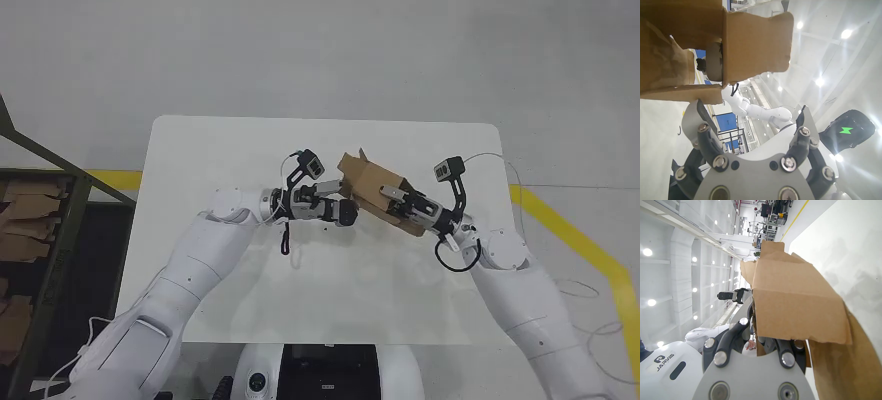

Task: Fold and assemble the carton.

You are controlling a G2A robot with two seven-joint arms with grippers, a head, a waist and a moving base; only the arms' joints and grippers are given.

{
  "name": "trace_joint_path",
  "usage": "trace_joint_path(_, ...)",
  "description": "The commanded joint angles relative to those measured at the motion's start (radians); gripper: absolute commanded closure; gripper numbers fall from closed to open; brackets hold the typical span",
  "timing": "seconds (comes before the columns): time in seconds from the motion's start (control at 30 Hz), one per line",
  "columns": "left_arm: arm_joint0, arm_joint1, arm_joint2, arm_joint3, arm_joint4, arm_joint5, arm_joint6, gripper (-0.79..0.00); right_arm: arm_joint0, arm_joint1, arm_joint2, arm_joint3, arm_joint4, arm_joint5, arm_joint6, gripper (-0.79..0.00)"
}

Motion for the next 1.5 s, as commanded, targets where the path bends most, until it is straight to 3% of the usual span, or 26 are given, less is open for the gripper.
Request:
trace_joint_path(0.0, -0.002, -0.001, 0.0, 0.005, 0.001, -0.001, 0.0, -0.785, -0.003, -0.001, 0.001, -0.004, 0.006, 0.0, 0.004, 0.0)
trace_joint_path(0.7, 0.014, 0.002, -0.05, 0.0, -0.003, -0.002, -0.008, -0.785, -0.025, 0.0, 0.053, 0.006, 0.007, 0.012, 0.002, 0.0)
trace_joint_path(1.1, 0.058, 0.027, -0.142, -0.016, 0.015, -0.002, 0.02, -0.785, -0.043, 0.019, 0.137, 0.028, 0.011, 0.004, 0.092, 0.0)
trace_joint_path(1.47, 0.067, 0.025, -0.135, -0.048, 0.03, 0.019, 0.033, -0.785, -0.114, 0.032, 0.178, -0.074, 0.064, -0.026, 0.222, 0.0)
